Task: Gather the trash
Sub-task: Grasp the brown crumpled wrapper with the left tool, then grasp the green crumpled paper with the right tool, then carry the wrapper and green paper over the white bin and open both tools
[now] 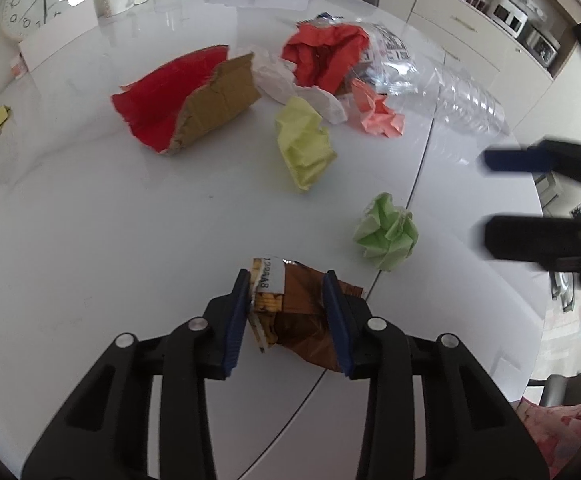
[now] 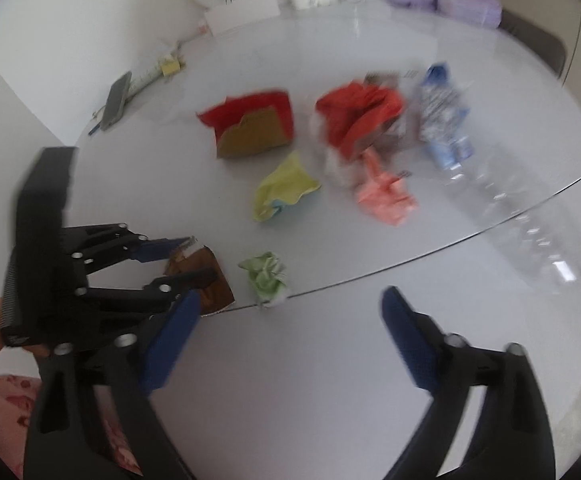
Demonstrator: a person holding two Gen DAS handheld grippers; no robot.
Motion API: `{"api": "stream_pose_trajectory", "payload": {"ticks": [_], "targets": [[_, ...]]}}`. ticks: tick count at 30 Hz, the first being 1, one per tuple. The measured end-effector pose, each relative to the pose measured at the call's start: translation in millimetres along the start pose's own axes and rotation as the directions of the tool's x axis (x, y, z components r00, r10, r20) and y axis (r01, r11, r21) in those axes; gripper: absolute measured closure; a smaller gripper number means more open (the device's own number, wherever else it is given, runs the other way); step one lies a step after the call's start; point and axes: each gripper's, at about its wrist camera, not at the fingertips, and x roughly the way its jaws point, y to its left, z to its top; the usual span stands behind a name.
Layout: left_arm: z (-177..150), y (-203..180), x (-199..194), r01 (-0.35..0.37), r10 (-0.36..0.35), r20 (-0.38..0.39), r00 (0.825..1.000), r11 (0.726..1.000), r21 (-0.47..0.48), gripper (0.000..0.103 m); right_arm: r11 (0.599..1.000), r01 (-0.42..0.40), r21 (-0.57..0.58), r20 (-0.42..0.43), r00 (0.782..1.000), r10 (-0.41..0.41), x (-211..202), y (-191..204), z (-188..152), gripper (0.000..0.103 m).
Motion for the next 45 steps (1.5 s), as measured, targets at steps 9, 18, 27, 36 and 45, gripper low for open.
{"api": "stream_pose_trajectory", "payload": {"ticks": [9, 18, 27, 36, 45], "targets": [[-1.6, 20.1, -38.4, -0.01, 0.014, 0.046, 0.999, 0.996, -0.09, 0.075, 0.996, 0.06, -0.069, -0.065, 0.996, -0.064, 52.6, 22.3, 16.2, 0.056], [3.3, 1.0, -58.0, -0.013, 0.016, 0.072, 0.997, 0.999, -0.05, 0.075, 1.0, 0.023, 0.006, -0.052, 0.998, -0.022, 29.0, 2.9, 3.2, 0.073], [35.7, -123.7, -85.6, 0.149, -0.165, 0.074, 0.983, 0.971, 0.186, 0.075, 0.962, 0.112, 0.248, 0.125, 0.981, -0.147, -108.4, -69.2, -79.9, 0.073], [38.8, -297.4, -66.3, 0.366, -0.373, -0.076, 0.925, 0.816, 0.447, 0.075, 0.818, 0.279, 0.502, 0.086, 0.925, -0.369, -205.1, -145.4, -218.7, 0.071], [11.9, -385.6, -37.0, 0.408, -0.354, -0.203, 0.913, 0.778, 0.478, 0.072, 0.726, 0.275, 0.63, 0.072, 0.91, -0.408, -229.1, -178.9, -291.5, 0.071]]}}
